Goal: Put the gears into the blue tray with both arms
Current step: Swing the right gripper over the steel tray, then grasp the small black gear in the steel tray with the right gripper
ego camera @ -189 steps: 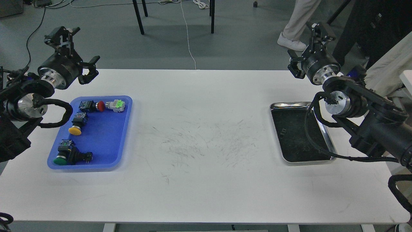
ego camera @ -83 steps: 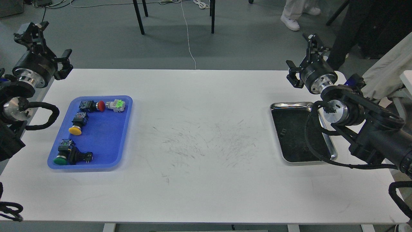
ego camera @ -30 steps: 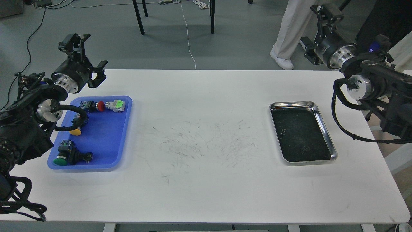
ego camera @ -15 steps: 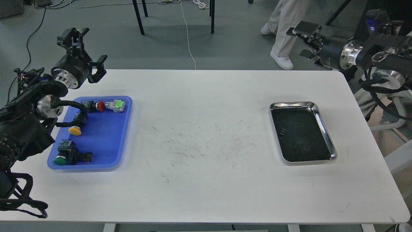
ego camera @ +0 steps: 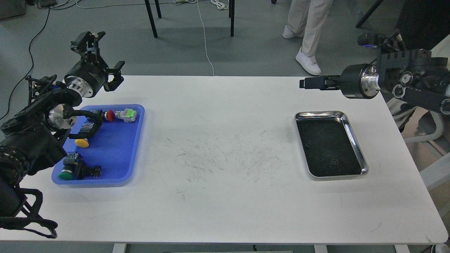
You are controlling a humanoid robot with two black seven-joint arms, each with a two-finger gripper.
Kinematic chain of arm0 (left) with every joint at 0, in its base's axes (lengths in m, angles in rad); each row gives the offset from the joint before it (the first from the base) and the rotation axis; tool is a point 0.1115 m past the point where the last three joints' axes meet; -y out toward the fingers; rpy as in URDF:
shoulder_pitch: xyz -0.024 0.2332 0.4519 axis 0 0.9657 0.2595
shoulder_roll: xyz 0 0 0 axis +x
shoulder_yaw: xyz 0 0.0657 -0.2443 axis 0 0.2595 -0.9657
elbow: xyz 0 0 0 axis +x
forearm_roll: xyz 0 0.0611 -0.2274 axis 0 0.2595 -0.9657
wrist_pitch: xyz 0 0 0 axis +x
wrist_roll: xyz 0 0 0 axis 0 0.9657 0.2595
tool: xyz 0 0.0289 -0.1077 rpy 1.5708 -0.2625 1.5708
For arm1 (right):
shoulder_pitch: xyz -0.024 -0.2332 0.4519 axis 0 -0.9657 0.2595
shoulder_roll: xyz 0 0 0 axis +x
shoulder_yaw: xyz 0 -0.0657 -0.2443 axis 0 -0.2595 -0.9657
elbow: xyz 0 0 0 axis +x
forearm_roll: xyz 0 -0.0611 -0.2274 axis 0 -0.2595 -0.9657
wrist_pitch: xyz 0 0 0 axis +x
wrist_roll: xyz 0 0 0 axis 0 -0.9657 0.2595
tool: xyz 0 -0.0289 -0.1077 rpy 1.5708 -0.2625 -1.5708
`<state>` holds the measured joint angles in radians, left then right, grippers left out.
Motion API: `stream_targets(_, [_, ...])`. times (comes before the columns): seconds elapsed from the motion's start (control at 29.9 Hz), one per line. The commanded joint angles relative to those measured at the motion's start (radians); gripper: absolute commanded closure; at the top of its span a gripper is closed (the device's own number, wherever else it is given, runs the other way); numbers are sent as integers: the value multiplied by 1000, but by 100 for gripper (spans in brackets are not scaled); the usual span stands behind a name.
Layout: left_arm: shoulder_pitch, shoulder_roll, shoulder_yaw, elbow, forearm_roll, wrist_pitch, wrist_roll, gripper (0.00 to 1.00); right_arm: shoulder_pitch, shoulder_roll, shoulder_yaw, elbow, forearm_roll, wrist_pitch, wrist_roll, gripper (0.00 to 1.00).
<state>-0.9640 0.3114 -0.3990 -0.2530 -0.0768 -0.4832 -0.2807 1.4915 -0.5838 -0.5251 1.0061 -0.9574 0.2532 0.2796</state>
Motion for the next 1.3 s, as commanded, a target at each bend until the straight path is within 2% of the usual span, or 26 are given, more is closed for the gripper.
stream_targets(0.0, [-2, -3, 6, 0, 8, -5, -5, 2, -17, 16, -15, 32, -162, 3, 12, 3])
stream_targets(0.37, [-2, -5, 19, 0, 15, -5, -9, 2, -50, 76, -81, 31, -207, 3, 41, 5])
stream_targets(0.67, [-1, -5, 19, 0, 15, -5, -11, 2, -50, 101, -154, 5, -259, 4, 87, 12])
stream_targets(0.97, [1, -2, 17, 0, 14, -3, -11, 2, -120, 101, -170, -105, -274, 3, 93, 12])
stream_targets(1.27, [-1, 0, 12, 0, 14, 0, -14, 2, -162, 133, -165, -155, -276, -9, 92, 15])
